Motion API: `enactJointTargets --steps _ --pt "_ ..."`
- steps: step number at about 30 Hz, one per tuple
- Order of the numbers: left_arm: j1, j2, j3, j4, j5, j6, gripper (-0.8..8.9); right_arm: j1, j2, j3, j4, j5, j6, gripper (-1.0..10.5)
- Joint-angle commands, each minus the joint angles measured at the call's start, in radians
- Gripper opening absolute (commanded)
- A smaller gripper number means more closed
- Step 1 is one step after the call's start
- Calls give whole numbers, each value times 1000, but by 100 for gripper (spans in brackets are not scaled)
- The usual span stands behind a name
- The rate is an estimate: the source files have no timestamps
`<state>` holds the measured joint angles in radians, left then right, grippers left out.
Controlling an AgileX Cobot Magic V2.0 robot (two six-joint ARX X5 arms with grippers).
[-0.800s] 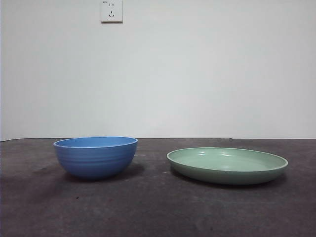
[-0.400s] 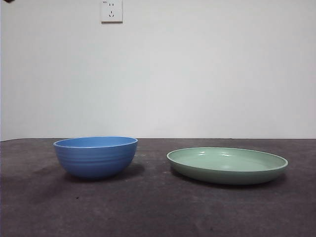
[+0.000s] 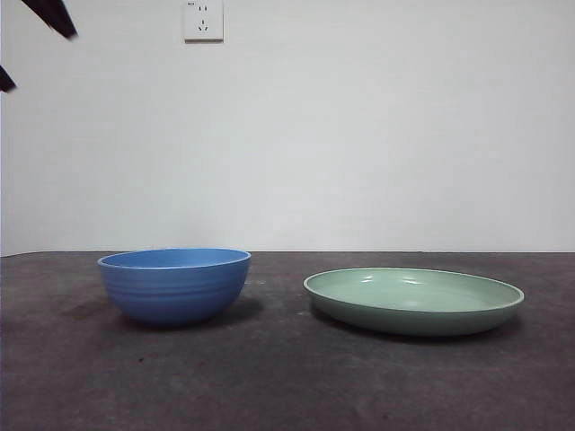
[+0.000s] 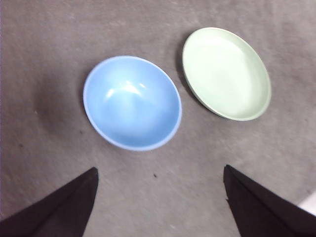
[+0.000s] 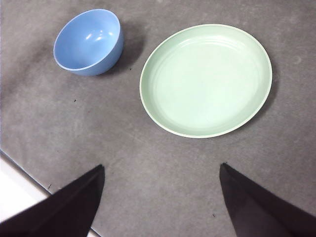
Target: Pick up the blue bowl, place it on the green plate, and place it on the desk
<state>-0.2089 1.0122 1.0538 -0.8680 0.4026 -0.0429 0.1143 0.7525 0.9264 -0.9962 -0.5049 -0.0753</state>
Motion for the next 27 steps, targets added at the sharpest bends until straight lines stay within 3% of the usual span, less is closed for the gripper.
enactJointTargets --steps 1,12,27 --pt "-26 82 53 23 -65 -2 406 2 4 20 8 -3 -3 372" --pt "-87 426 154 116 -227 -2 405 2 4 20 8 -3 -3 372" --pt "-99 715 153 248 -284 -3 399 2 5 20 17 -3 -3 372"
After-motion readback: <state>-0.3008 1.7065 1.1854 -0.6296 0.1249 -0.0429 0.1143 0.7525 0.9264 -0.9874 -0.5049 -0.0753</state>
